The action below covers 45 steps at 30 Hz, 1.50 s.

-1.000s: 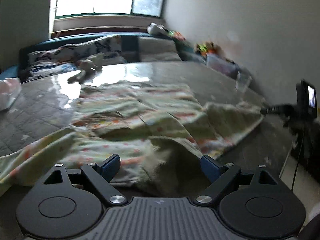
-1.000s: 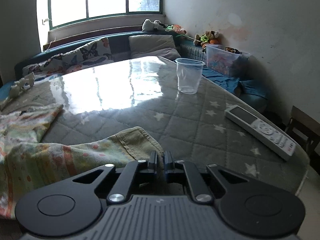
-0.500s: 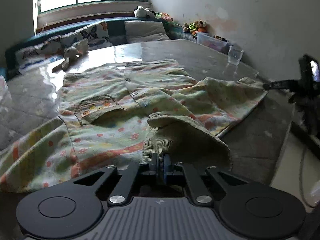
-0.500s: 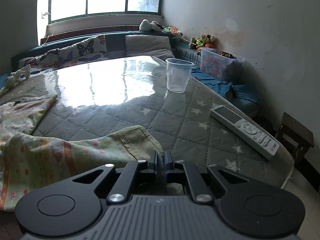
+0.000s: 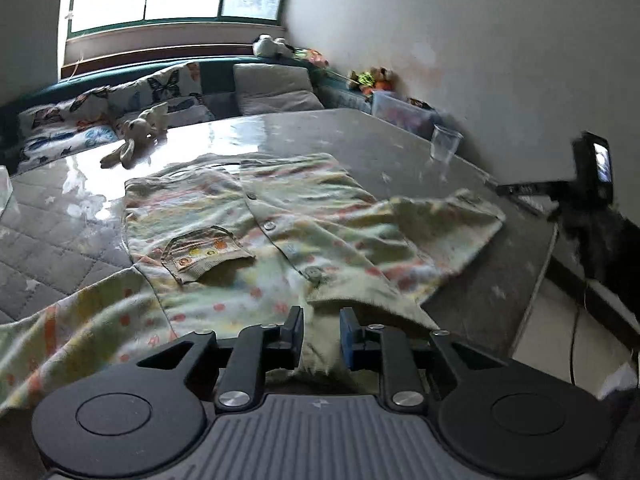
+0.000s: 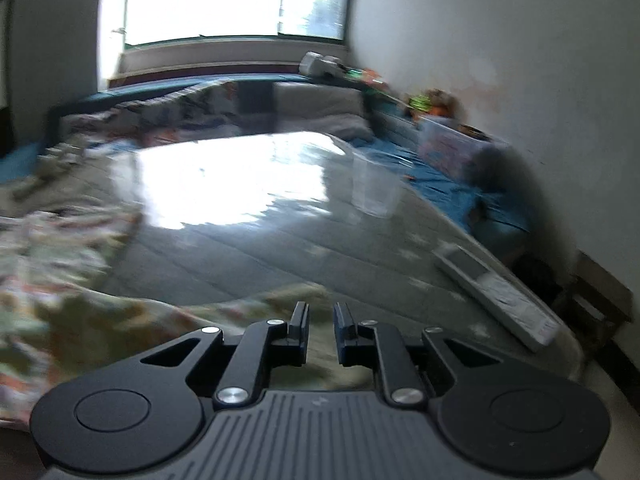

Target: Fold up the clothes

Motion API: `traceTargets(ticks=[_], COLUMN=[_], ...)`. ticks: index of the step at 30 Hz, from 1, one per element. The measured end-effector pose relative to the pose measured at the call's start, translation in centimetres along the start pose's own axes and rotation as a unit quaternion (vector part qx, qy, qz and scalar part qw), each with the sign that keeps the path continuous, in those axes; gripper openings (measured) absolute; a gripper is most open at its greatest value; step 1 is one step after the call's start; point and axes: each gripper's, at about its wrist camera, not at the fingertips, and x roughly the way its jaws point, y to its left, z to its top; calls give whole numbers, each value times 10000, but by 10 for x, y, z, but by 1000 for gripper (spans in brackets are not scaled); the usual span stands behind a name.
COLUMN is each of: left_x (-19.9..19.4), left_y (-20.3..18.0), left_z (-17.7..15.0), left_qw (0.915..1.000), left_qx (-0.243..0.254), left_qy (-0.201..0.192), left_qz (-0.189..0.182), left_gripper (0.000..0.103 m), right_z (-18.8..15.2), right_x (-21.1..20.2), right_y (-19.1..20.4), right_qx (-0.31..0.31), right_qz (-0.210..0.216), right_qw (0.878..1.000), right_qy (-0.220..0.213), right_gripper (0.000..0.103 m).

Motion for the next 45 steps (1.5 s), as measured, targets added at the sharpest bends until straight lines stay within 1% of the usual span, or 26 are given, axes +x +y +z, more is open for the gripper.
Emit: traceTargets(ticks=[2,4,5,6,7,9,10,12,15,16,17,18,19,21,23,24,26,28,30,32,34,35,39,41,42,45], left_x=[14,26,31,37,38,31,26,15,-1,-5,-8,-10,-12,-10,-1,4,13,22,27,29,28,27,25,19,15,2], left_y=[-1,-7,-9,-12,-17,-20,-18,-14,-21,-25,-29,-33,-36,-42,-46,-48,-50,-50,-49,-48,-45,-43,-33,-29,-28,-26], left_z=[-2,-7,-10,-13,-14,-15,-14,-12,-15,-16,-18,-20,-21,-24,-25,-26,-26,-26,-27,-28,-28,-28,-29,-30,-30,-30], left_qw=[9999,9992,9986,9978,9977,9984,9988,9997,9997,9993,9989,9985,9982,9973,9968,9966,9967,9963,9961,9959,9964,9967,9980,9988,9991,9986], left_qx=[-47,-32,-22,-12,75,96,13,-53,242,358,462,534,602,707,737,749,713,680,616,580,488,444,201,58,35,-58], left_qy=[136,316,407,497,507,375,288,160,58,41,31,35,40,87,204,266,380,516,603,653,649,645,595,477,392,144], left_qz=[-48,-240,-341,-442,-439,-403,-389,-198,70,113,124,70,5,-198,-215,-216,-102,132,171,243,239,229,100,-80,-171,-514], left_gripper=[22,22,29,40,42,43,43,43,43,42,41,40,39,38,38,40,41,41,40,39,39,35,9,3,2,1], right_z=[4,7,9,10,10,9,6,0,-5,-8,-12,-15,-19,-27,-35,-37,-36,-30,-24,-20,-19,-21,-28,-33,-36,-40], right_x=[-4,-7,-8,-10,-12,-17,-21,-31,-45,-50,-54,-57,-58,-58,-56,-56,-59,-61,-62,-64,-66,-67,-69,-66,-64,-61], right_y=[19,38,48,59,71,95,108,135,169,178,187,196,204,216,226,228,225,218,210,204,205,207,219,224,227,226], right_qx=[-132,-276,-348,-447,-560,-825,-999,-1364,-1793,-1922,-2067,-2212,-2350,-2604,-2815,-2877,-2935,-2817,-2664,-2577,-2567,-2594,-2753,-2851,-2899,-2984], right_qz=[432,873,1092,1310,1526,1930,2142,2573,3129,3279,3398,3495,3575,3608,3484,3408,3160,3037,2932,2967,3115,3201,3491,3474,3459,3294], right_qw=[9990,9958,9933,9903,9865,9774,9713,9562,9320,9241,9166,9094,9026,8939,8922,8933,9014,9098,9181,9194,9148,9110,8953,8925,8913,8948], right_qy=[38,89,115,148,184,247,269,311,371,399,413,432,470,542,577,559,397,254,158,144,171,186,274,372,424,422], right_gripper=[18,20,20,21,22,25,27,28,36,37,37,40,47,50,50,50,50,54,55,55,55,55,59,60,61,61])
